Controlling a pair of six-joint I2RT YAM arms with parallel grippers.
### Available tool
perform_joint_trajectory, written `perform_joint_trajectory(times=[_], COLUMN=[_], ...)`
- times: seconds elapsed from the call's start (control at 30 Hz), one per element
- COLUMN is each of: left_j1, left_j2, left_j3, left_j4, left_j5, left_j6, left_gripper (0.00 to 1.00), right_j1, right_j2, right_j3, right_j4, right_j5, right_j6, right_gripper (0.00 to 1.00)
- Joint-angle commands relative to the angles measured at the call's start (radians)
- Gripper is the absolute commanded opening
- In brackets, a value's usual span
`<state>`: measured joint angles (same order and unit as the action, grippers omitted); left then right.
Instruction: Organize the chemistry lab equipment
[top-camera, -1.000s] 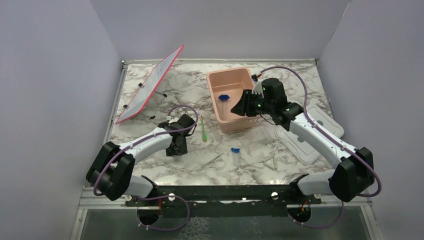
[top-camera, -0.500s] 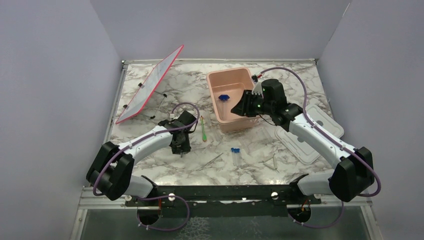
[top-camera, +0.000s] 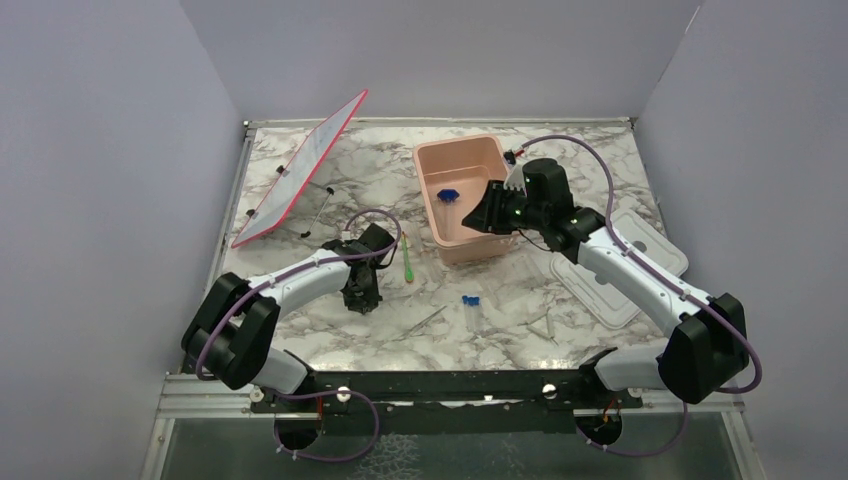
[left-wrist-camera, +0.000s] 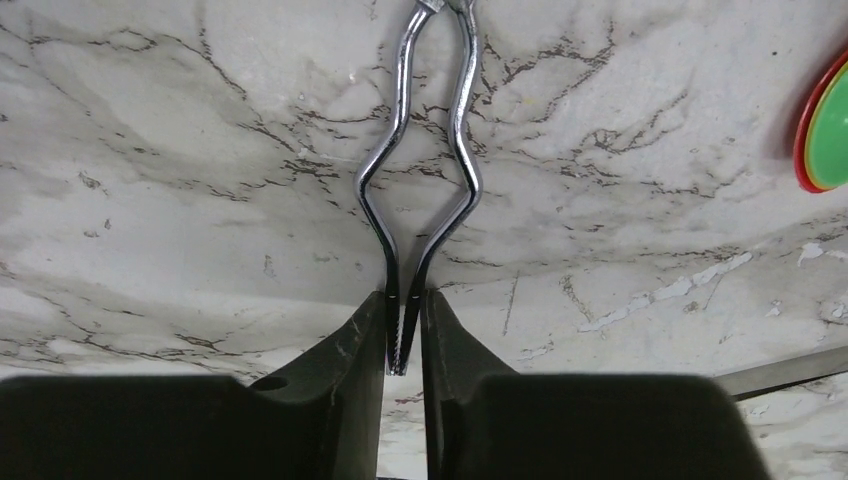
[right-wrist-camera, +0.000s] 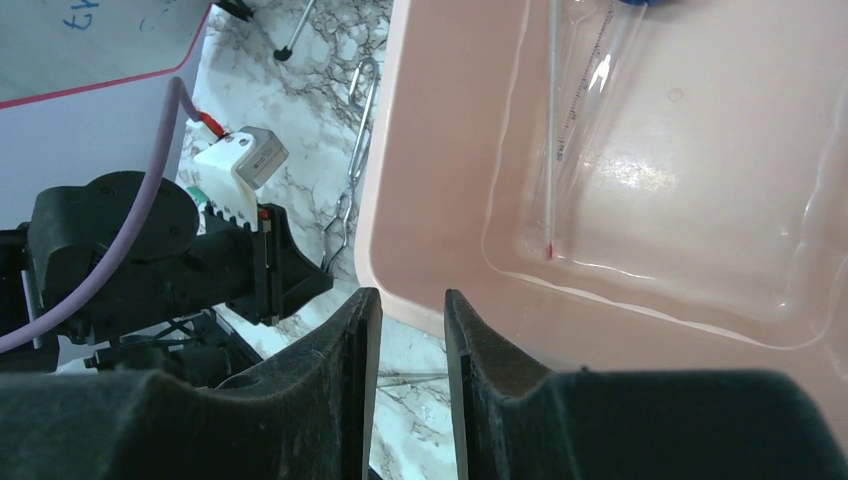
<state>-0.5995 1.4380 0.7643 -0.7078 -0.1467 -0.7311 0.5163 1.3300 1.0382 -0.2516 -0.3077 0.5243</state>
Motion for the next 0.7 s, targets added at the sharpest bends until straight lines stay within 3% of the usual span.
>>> perform_joint_trajectory(times=[0.0,0.07,0.4,0.67], left_j1=[0.004,0.004,0.003,0.003], left_j2=[0.009,0.0,-0.182,-0.314], left_j3=[-0.023,-0.02,0.02,0.038], left_j4=[0.005,0.008,0.042,0.092], left_j5=[0.023,0.028,0.101,0.146], left_j6=[0.013,0.013,0.011,0.002], left_gripper=[0.11,0.0,0.0,0.0], right_j1=[0.005,0.005,0.016,0.149], right_j2=[0.001,-0.003,-0.025,0.001], right_j3=[-0.009,-0.008,-0.053,-0.053], right_j4=[0.035,0.035,0.096,0.135], right_j5=[0.005,0.005,-0.094,-0.057], right_j6=[0.014,0.017,0.06,0.119], right_gripper=[0.34,0.33,0.33,0.38])
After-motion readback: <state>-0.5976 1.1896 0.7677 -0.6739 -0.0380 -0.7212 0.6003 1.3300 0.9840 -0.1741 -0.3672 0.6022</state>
